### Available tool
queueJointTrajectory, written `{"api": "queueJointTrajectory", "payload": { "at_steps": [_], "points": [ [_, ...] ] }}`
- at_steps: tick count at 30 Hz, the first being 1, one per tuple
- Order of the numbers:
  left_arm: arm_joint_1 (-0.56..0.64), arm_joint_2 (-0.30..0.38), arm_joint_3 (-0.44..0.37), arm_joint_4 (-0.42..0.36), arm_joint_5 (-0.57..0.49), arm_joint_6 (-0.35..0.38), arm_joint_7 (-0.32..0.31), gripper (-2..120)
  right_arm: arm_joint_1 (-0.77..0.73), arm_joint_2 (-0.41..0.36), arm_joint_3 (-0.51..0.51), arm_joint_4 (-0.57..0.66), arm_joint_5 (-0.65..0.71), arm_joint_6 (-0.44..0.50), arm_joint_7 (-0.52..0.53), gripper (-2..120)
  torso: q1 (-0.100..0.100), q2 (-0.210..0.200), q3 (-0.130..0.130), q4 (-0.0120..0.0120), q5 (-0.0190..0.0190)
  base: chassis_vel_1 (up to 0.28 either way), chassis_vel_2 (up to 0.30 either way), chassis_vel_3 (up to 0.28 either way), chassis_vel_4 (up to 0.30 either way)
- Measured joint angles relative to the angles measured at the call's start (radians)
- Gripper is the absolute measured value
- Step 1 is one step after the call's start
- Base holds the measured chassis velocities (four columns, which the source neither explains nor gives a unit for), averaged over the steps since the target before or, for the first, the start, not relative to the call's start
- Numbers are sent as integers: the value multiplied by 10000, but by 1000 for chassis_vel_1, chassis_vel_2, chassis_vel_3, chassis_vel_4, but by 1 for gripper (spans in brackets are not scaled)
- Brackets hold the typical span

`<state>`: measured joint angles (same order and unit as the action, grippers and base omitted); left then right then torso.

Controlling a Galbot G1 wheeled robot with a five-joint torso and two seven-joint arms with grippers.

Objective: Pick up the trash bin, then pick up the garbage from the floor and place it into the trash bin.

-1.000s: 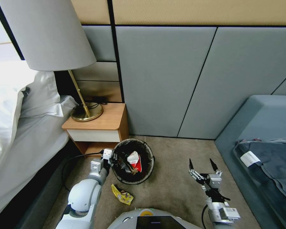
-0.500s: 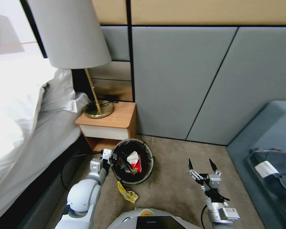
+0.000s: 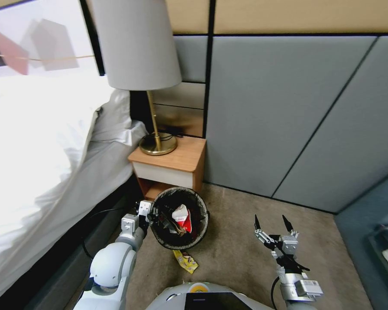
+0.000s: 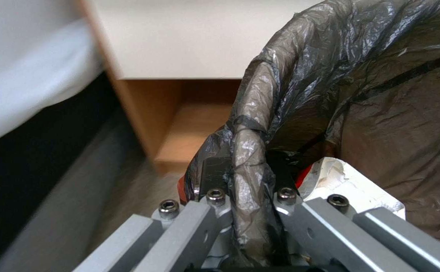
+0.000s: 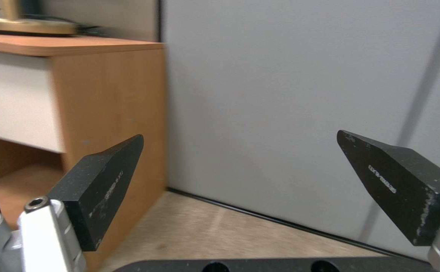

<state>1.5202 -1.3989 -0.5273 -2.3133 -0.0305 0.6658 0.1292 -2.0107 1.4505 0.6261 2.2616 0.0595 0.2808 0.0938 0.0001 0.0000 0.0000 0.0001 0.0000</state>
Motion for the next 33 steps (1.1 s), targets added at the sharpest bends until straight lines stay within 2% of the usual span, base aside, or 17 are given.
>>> {"api": "queueJointTrajectory", "payload": {
  "at_steps": [33],
  "points": [
    [-4, 36, -47, 55, -80, -56, -4, 1, 67, 80, -115, -157, -65, -80, 46, 100, -1, 0, 0, -1, 0, 80, 85, 79, 81]
  ]
}}
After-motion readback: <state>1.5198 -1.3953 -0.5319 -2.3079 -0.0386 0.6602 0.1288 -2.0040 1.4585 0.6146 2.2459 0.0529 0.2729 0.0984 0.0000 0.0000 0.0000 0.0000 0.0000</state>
